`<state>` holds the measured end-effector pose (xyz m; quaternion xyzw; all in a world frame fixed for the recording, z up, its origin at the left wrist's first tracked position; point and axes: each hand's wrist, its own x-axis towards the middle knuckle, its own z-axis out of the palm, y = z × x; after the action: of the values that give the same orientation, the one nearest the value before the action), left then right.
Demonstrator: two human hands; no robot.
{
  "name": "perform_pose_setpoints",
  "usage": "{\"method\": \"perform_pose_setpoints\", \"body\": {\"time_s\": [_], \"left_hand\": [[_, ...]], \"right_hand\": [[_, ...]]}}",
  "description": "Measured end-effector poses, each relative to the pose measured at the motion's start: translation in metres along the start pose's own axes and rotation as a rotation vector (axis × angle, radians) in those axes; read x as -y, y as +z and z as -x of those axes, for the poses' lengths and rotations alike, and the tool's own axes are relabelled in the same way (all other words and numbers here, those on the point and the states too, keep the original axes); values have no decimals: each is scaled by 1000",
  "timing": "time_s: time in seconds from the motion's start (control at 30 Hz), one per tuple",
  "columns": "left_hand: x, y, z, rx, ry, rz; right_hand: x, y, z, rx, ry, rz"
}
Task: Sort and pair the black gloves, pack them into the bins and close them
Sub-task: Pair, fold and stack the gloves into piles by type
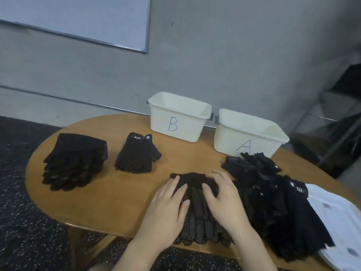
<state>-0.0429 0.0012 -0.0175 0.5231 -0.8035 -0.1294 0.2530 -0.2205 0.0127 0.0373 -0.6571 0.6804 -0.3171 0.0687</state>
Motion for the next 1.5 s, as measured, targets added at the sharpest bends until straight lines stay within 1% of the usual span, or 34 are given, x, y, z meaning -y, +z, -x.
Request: {"method": "perform_pose_setpoints", "body": {"time_s": [0.13,0.23,0.37,0.43,0.57,0.67,0.73,0.83,0.97,1.13,1.2,1.33,1.43,1.5], "left_hand": [[-8,13,-8,81,44,-72],[-10,18,-16,135,47,-98],[-11,19,-25,179,46,-99],[-10,19,-29,189,47,-94],[-6,18,-37,216,45,-86],[-4,16,-40,234,43,-84],[-4,14,-42,246,44,-92],[-3,11,-41,256,49,-94],[-1,11,-40,245,52,-96],[3,13,-39,222,52,-79],[3,12,-39,203,55,-70],[4,10,-38,176,53,-66],[3,12,-37,160,53,-71],[2,13,-37,152,48,-72]], "right_hand": [[-24,-11,-7,-45,48,37],[-31,-18,-24,-72,45,151],[-40,-24,-53,-81,55,241],[-46,-21,-63,-29,121,299],[-55,-10,-75,143,346,385],[-58,-4,-79,214,412,454],[-59,-1,-80,223,409,514],[-58,0,-81,211,412,529],[-56,0,-76,163,372,482],[-49,-10,-72,47,286,399],[-49,-22,-73,41,249,354],[-51,-68,-90,156,174,282],[-60,-103,-118,292,180,392],[-68,-113,-135,357,189,479]]}}
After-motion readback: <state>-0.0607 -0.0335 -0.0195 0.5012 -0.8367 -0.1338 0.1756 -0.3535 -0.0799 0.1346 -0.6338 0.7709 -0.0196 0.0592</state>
